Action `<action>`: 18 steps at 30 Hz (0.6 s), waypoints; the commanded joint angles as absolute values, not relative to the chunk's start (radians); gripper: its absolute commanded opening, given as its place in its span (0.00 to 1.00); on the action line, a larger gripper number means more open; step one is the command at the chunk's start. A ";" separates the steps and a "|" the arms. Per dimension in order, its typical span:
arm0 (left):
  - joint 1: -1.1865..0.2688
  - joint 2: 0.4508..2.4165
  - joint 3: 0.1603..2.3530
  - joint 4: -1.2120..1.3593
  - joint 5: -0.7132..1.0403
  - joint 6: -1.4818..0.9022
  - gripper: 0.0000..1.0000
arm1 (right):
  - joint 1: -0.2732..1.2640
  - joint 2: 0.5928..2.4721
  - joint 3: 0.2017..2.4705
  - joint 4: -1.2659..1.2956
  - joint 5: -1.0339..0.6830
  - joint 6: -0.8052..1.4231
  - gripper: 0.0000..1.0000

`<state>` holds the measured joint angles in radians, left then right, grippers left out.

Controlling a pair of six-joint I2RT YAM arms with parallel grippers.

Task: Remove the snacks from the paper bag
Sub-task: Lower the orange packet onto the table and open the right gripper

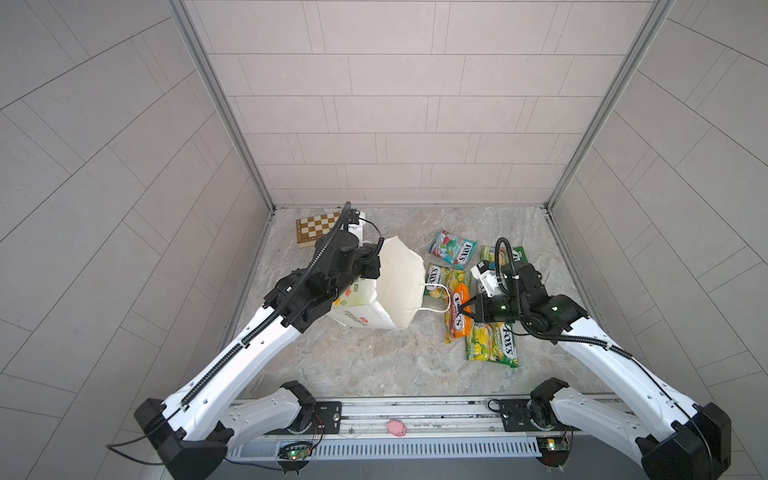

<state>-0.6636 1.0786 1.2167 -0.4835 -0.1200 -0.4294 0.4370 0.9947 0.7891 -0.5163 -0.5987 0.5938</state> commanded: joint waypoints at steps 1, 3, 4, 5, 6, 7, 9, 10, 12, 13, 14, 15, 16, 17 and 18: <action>-0.664 1.055 1.205 -0.475 -0.142 -0.434 0.00 | 0.463 1.019 0.772 -0.335 -0.646 0.680 0.00; -0.663 1.054 1.203 -0.476 -0.143 -0.434 0.00 | 0.482 1.041 0.760 -0.289 -0.643 0.713 0.00; -0.663 1.051 1.203 -0.476 -0.144 -0.434 0.00 | 0.491 1.049 0.755 -0.266 -0.642 0.733 0.00; -0.664 1.051 1.202 -0.476 -0.145 -0.434 0.00 | 0.499 1.059 0.748 -0.233 -0.645 0.749 0.00; -0.663 1.051 1.201 -0.476 -0.145 -0.434 0.00 | 0.505 1.065 0.737 -0.202 -0.650 0.766 0.00; -0.663 1.050 1.201 -0.474 -0.146 -0.434 0.00 | 0.511 1.075 0.723 -0.163 -0.656 0.785 0.00; -0.664 1.051 1.202 -0.476 -0.147 -0.436 0.00 | 0.520 1.096 0.696 -0.090 -0.674 0.827 0.00; -0.664 1.049 1.202 -0.476 -0.147 -0.436 0.00 | 0.525 1.109 0.686 -0.062 -0.682 0.843 0.00; -0.663 1.048 1.201 -0.476 -0.147 -0.436 0.00 | 0.535 1.133 0.675 -0.030 -0.691 0.865 0.00; -0.664 1.048 1.201 -0.477 -0.147 -0.436 0.00 | 0.540 1.146 0.670 -0.017 -0.695 0.871 0.00; -0.664 1.049 1.201 -0.477 -0.148 -0.436 0.00 | 0.544 1.158 0.662 0.000 -0.699 0.877 0.00; -0.664 1.049 1.200 -0.477 -0.149 -0.436 0.00 | 0.546 1.167 0.653 0.026 -0.707 0.885 0.00; -0.664 1.049 1.200 -0.476 -0.148 -0.437 0.00 | 0.546 1.177 0.642 0.052 -0.717 0.897 0.00; -0.663 1.050 1.198 -0.476 -0.147 -0.439 0.00 | 0.546 1.185 0.631 0.074 -0.722 0.904 0.00; -0.664 1.051 1.198 -0.475 -0.147 -0.439 0.00 | 0.546 1.190 0.625 0.074 -0.720 0.904 0.00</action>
<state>-0.6636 1.0683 1.2118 -0.4835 -0.1337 -0.4313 0.5415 1.1870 0.6346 -0.0437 -0.6861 0.8589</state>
